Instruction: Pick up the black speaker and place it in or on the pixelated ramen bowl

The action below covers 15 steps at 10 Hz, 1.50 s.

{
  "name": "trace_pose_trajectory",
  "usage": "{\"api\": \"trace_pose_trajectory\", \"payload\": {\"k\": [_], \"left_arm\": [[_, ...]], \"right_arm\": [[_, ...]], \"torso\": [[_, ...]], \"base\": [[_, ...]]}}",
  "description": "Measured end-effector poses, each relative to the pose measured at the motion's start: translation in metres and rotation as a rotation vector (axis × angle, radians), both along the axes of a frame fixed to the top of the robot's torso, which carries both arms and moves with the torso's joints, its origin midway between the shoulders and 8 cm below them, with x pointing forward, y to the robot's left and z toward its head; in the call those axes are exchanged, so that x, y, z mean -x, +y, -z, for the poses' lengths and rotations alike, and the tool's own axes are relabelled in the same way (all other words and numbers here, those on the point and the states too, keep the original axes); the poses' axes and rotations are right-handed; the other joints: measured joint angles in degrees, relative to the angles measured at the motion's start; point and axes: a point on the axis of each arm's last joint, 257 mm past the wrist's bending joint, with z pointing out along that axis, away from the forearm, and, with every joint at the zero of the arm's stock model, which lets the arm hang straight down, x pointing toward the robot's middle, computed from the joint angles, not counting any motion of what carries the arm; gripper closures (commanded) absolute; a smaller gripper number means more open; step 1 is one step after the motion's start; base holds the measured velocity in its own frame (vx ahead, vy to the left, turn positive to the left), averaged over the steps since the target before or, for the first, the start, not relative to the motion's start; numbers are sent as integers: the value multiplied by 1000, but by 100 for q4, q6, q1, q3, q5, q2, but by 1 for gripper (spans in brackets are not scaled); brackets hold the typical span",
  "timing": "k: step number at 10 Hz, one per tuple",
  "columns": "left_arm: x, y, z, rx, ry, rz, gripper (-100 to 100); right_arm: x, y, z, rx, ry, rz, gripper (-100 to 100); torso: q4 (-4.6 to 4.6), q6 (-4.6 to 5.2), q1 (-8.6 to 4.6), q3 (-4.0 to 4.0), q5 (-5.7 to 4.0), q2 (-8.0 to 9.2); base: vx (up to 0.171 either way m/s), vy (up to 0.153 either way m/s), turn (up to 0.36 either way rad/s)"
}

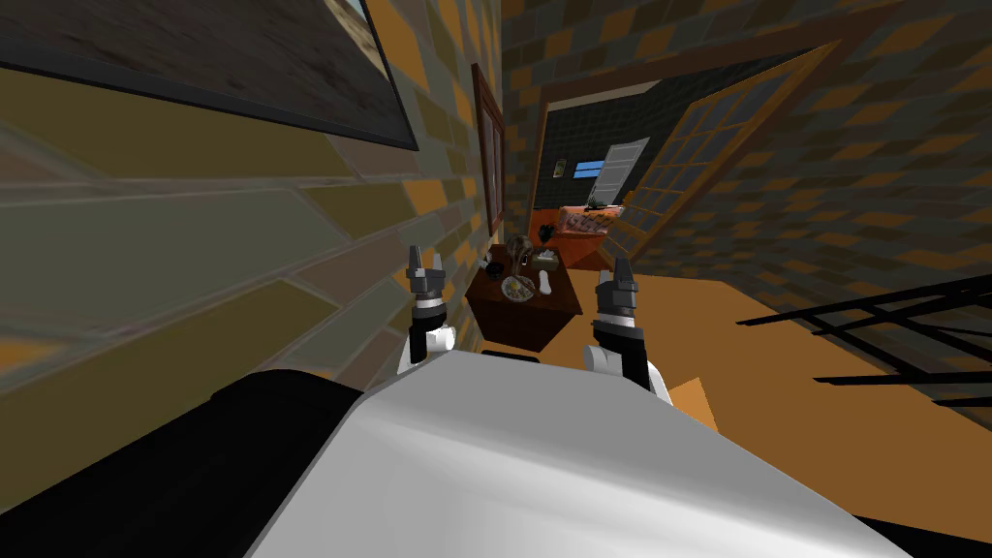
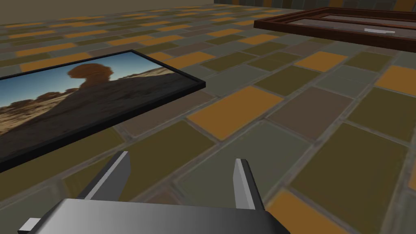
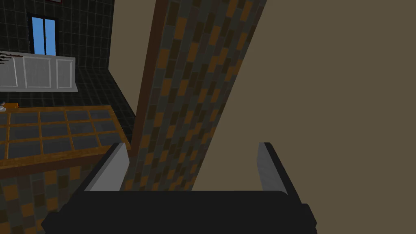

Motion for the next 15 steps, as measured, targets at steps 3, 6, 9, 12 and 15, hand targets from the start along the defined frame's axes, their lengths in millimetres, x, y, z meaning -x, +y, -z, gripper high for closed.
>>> {"api": "trace_pose_trajectory", "payload": {"k": [3,6,9,12,15], "left_arm": [[-11,-3,8,-54,46,13,-100],[-23,1,17,-91,100,10,-100],[-40,7,28,-119,171,-8,-100],[-56,23,41,-130,240,-35,-100],[-66,33,49,-135,298,-61,-100]], "right_arm": [[0,0,0,0,0,0,0],[0,0,0,0,0,0,0],[0,0,0,0,0,0,0],[0,0,0,0,0,0,0],[0,0,0,0,0,0,0]], "torso": [[0,1,-8,-1,-2,-1],[-1,1,-8,-1,-2,-2],[0,0,-14,-1,-3,-1],[-1,0,-14,-3,-3,-4],[0,1,-14,-1,-3,-2]], "base": [[2,-26,-44],[5,-28,-43],[1,-39,-51],[7,-45,-69],[5,-34,-40]]}}
